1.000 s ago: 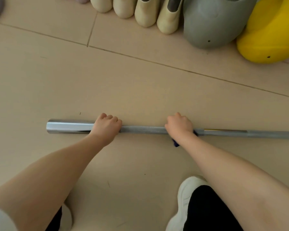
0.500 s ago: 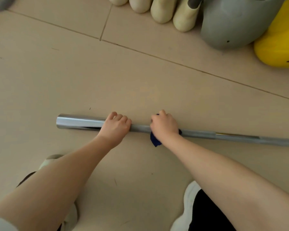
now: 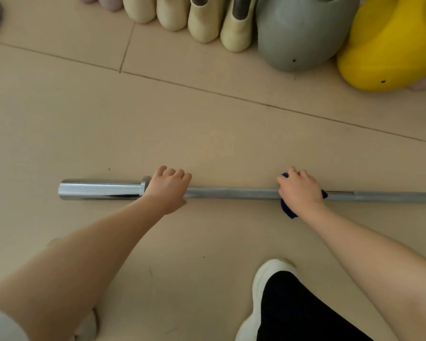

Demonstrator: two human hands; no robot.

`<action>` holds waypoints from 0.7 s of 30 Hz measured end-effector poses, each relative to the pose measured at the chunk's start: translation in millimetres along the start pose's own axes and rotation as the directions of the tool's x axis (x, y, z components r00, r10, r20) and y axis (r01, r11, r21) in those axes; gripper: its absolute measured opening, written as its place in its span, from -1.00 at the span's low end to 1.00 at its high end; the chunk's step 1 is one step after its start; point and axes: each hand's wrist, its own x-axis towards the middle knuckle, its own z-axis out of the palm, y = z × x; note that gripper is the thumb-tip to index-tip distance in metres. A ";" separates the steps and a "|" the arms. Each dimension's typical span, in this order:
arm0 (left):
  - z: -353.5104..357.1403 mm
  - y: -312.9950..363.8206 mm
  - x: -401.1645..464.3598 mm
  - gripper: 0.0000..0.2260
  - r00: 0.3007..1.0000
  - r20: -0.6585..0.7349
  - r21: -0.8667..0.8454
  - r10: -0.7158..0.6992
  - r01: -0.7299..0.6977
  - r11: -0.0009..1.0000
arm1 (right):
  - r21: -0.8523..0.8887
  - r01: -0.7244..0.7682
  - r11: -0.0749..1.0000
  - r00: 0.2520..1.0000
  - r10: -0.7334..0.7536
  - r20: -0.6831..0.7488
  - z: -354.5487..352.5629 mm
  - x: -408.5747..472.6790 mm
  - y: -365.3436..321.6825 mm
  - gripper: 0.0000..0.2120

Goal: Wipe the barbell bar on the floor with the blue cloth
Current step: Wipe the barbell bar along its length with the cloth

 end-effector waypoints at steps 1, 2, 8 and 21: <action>-5.0 11.1 4.3 -0.52 0.999 -0.025 -0.008 0.023 -0.023 1.000 | 0.043 -0.133 0.990 0.991 0.133 -0.001 6.6 -1.0 16.0 -0.77; -10.2 22.9 9.7 -0.51 0.998 -0.048 -0.024 0.046 -0.047 0.999 | 0.141 -0.258 0.956 0.965 0.261 0.001 13.2 0.9 28.6 -0.77; -46.0 105.1 46.4 -0.51 0.996 -0.057 -0.183 0.070 -0.079 0.980 | 0.441 0.097 0.892 0.991 -0.048 -0.122 18.1 -9.3 6.7 -0.75; -123.3 190.7 70.3 -0.59 0.983 -0.012 -0.063 0.185 -0.185 0.981 | 0.461 -0.186 0.868 0.971 0.235 -0.049 55.4 -33.4 150.8 -0.72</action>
